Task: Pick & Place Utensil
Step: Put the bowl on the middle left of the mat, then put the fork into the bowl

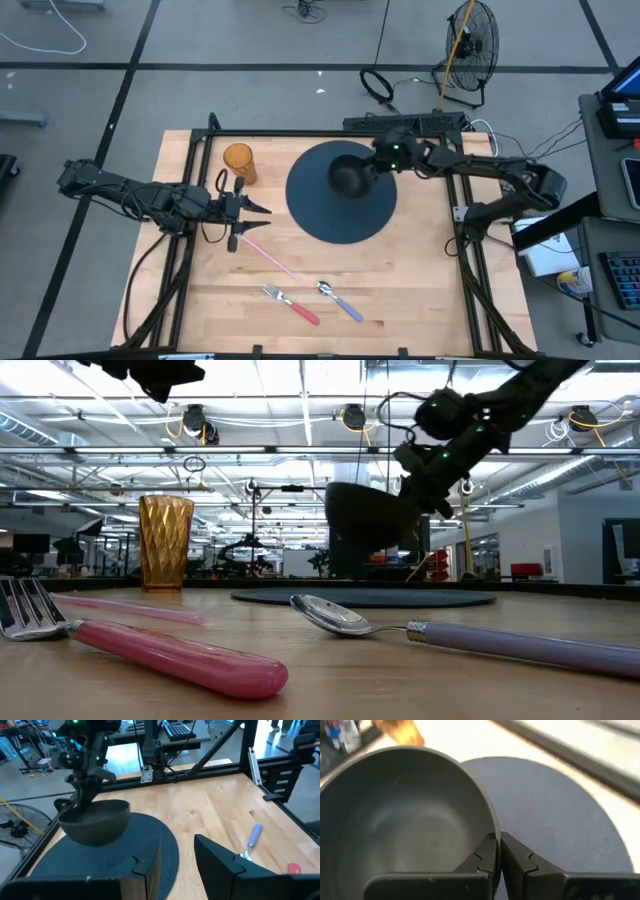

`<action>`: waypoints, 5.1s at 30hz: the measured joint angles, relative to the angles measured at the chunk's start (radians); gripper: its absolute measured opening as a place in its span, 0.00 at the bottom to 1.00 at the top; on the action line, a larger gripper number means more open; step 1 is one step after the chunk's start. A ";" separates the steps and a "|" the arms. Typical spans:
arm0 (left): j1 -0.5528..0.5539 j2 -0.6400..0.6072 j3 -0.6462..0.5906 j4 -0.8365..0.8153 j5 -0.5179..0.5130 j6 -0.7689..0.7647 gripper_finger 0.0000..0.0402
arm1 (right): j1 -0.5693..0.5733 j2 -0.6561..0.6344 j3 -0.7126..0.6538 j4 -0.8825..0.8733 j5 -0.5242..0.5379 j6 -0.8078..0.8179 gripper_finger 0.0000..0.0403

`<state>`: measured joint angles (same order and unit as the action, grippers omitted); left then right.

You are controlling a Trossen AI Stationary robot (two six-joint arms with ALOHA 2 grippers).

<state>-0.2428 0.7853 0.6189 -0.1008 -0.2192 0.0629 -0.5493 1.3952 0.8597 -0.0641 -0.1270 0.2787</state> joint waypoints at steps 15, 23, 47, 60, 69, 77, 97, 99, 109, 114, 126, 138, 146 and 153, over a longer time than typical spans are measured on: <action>-0.001 0.000 0.000 -0.003 0.000 -0.021 0.30 | 0.008 0.117 0.065 -0.099 0.118 0.003 0.02; -0.001 0.000 0.000 -0.003 0.000 -0.020 0.30 | 0.008 0.141 0.066 -0.095 0.115 0.004 0.02; -0.001 0.000 0.000 -0.001 -0.001 -0.016 0.30 | 0.041 0.196 0.066 0.041 0.095 0.025 0.03; 0.000 0.000 0.000 -0.003 -0.002 -0.013 0.30 | 0.054 0.335 0.203 -0.060 0.027 0.026 0.02; 0.000 0.000 0.000 -0.009 -0.002 -0.016 0.30 | 0.067 0.314 0.207 -0.067 0.053 0.021 0.02; 0.000 0.000 0.000 -0.009 -0.002 -0.016 0.30 | 0.067 0.314 0.207 -0.068 0.052 0.018 0.04; 0.000 0.000 0.000 0.000 -0.001 -0.009 0.30 | 0.113 0.338 0.286 -0.060 0.059 0.022 0.02; 0.000 0.000 0.000 0.000 -0.001 -0.009 0.30 | 0.113 0.355 0.286 -0.067 0.059 0.022 0.02; 0.000 0.000 0.000 -0.001 -0.001 -0.008 0.30 | 0.104 0.390 0.286 -0.068 0.051 0.023 0.03; 0.000 0.000 0.000 -0.002 -0.001 -0.008 0.30 | 0.104 0.390 0.286 -0.054 0.045 0.016 0.05; 0.000 0.000 0.000 -0.003 -0.001 -0.011 0.30 | 0.104 0.390 0.286 -0.005 -0.004 0.010 0.24; 0.000 0.000 0.000 -0.040 0.000 -0.023 0.30 | 0.099 0.389 0.286 -0.008 0.002 -0.018 0.26; 0.000 0.000 0.000 -0.054 0.000 -0.043 0.30 | 0.098 0.318 0.286 -0.038 0.026 -0.063 0.32; -0.002 0.000 0.000 -0.078 0.002 -0.066 0.30 | 0.126 0.176 0.286 -0.162 0.025 -0.135 0.33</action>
<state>-0.2447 0.7853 0.6189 -0.1788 -0.2176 -0.0030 -0.4231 1.5715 1.1458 -0.2258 -0.1019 0.1440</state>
